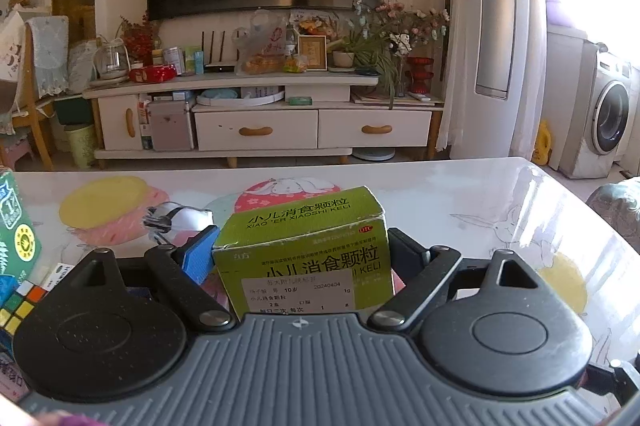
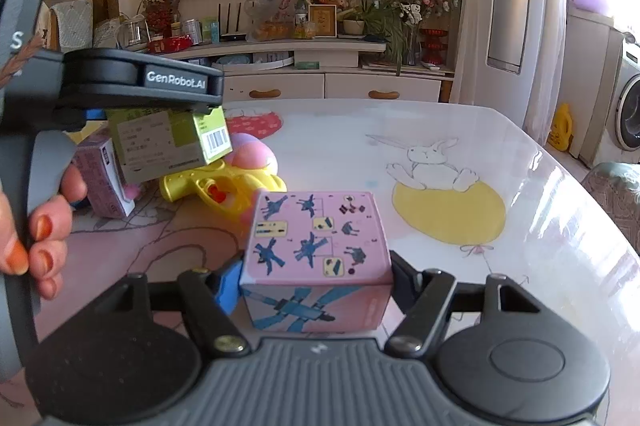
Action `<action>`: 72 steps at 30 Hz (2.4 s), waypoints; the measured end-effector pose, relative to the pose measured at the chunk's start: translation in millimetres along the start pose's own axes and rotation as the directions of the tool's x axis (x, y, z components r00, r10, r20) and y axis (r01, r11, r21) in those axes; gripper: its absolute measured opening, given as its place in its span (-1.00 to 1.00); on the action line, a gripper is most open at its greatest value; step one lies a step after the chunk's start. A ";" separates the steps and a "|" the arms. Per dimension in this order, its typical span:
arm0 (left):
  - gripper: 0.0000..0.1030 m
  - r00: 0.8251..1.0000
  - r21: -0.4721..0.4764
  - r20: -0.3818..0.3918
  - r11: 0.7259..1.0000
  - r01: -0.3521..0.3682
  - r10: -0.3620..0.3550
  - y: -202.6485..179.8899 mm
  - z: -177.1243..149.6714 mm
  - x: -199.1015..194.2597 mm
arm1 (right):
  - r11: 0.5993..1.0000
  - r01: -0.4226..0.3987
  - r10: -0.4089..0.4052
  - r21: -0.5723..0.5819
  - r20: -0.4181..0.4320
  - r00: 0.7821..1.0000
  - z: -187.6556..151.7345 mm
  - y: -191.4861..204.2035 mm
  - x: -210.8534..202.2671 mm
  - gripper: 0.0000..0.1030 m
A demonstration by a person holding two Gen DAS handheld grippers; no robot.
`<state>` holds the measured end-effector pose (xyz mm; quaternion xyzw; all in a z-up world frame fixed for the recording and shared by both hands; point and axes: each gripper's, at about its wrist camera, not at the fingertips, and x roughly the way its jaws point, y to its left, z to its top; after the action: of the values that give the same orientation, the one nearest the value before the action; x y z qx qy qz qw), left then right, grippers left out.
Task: Organize rigid objects
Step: 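Grasp the green medicine box with the left gripper, then carry the green box and pink box into the cardboard box with both grippers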
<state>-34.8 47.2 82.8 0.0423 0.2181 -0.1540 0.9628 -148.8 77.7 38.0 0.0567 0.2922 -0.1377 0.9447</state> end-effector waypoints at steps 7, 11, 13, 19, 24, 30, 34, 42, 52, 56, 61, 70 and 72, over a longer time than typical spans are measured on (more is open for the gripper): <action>1.00 1.000 0.021 0.005 1.000 0.004 -0.004 3.0 0.8 -23.5 | 1.000 -0.011 0.011 0.010 -0.002 1.000 -0.2 1.4 -1.9 0.36; 1.00 1.000 0.025 0.006 1.000 0.012 -0.012 11.0 -2.2 -41.1 | 1.000 -0.009 0.009 -0.010 0.009 1.000 -0.7 6.6 -5.6 0.36; 1.00 1.000 0.026 0.005 1.000 0.014 -0.014 15.2 -3.7 -49.2 | 1.000 -0.008 0.009 -0.016 0.014 1.000 -0.7 8.7 -7.4 0.36; 1.00 1.000 0.033 0.007 0.999 0.005 -0.005 28.5 -3.9 -72.4 | 0.999 -0.013 0.014 -0.039 0.029 0.999 -0.8 17.4 -13.0 0.36; 1.00 1.000 0.040 0.007 0.999 -0.016 0.015 43.8 -6.0 -90.1 | 0.998 -0.012 0.014 -0.062 0.036 0.999 -0.9 26.4 -16.4 0.36; 1.00 0.999 0.030 0.017 0.999 -0.034 0.034 64.1 -5.1 -108.7 | 0.996 -0.010 0.015 -0.093 0.047 0.999 -0.9 38.9 -21.3 0.36; 1.00 0.999 0.004 0.027 0.999 -0.040 0.040 80.4 -3.4 -121.4 | 0.992 -0.013 0.021 -0.128 0.060 0.998 -0.7 51.7 -27.1 0.36; 1.00 0.998 -0.028 0.038 0.998 -0.052 0.053 112.4 1.5 -141.7 | 0.988 -0.038 0.052 -0.152 0.084 0.995 9.0 76.9 -39.7 0.36; 1.00 0.991 -0.110 0.076 0.989 -0.100 0.109 171.7 20.1 -171.9 | 0.965 -0.109 0.142 -0.238 0.124 0.982 31.8 135.1 -58.1 0.36; 1.00 0.984 -0.157 0.093 0.978 -0.135 0.150 204.7 28.3 -183.5 | 0.947 -0.149 0.199 -0.286 0.156 0.967 48.9 165.6 -68.8 0.36; 1.00 0.973 -0.233 0.080 0.953 -0.192 0.216 247.9 32.4 -191.7 | 0.907 -0.225 0.297 -0.355 0.163 0.941 68.8 210.6 -74.9 0.36; 1.00 0.950 -0.327 -0.017 0.896 -0.301 0.313 308.1 34.2 -188.1 | 0.789 -0.348 0.476 -0.505 0.144 0.868 92.4 284.7 -75.2 0.36; 1.00 0.943 -0.337 -0.042 0.884 -0.324 0.329 316.9 31.3 -188.0 | 0.749 -0.381 0.511 -0.542 0.108 0.853 91.2 298.6 -69.0 0.36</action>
<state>-83.4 395.5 197.0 -0.0891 0.2230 0.0497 0.9695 -66.9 361.6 160.1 -0.1397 0.1744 0.1685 0.9600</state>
